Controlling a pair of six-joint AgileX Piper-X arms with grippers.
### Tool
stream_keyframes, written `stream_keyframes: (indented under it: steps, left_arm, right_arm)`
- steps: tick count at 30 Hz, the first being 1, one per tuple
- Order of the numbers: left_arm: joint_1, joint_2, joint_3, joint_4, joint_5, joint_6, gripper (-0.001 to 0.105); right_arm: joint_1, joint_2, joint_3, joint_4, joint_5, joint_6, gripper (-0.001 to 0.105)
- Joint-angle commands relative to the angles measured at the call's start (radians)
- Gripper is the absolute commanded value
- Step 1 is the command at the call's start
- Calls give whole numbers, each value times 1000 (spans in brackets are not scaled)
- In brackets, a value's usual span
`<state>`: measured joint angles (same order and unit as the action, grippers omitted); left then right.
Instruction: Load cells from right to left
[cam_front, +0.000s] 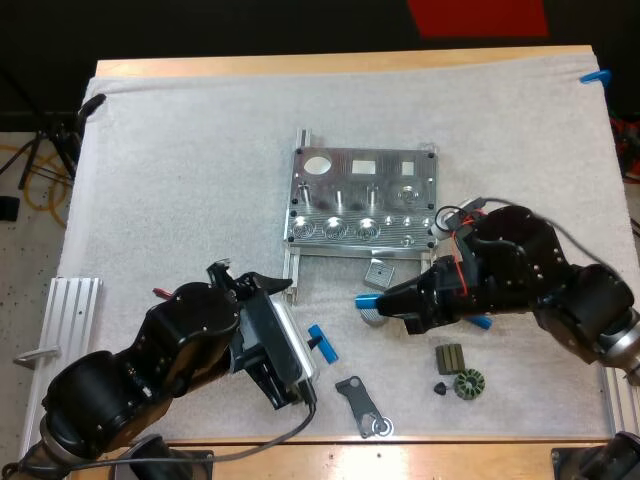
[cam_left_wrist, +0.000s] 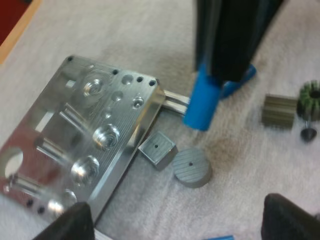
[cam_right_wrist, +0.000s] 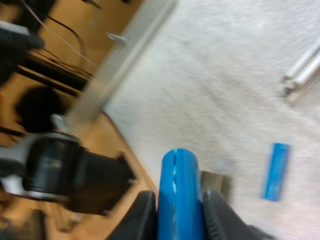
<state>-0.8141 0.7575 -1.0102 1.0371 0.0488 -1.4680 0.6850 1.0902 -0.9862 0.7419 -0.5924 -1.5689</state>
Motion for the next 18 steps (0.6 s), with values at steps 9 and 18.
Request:
stream_keyframes:
  steps: [9,18]
  left_arm:
    - [-4,-8,-8,-1,-183,-318,67]
    - [-2,-8,-8,37,-249,-488,67]
  right_arm:
    - [-3,-15,-152,316,264,-321,4]
    - [-3,-15,-186,423,357,-449,4]
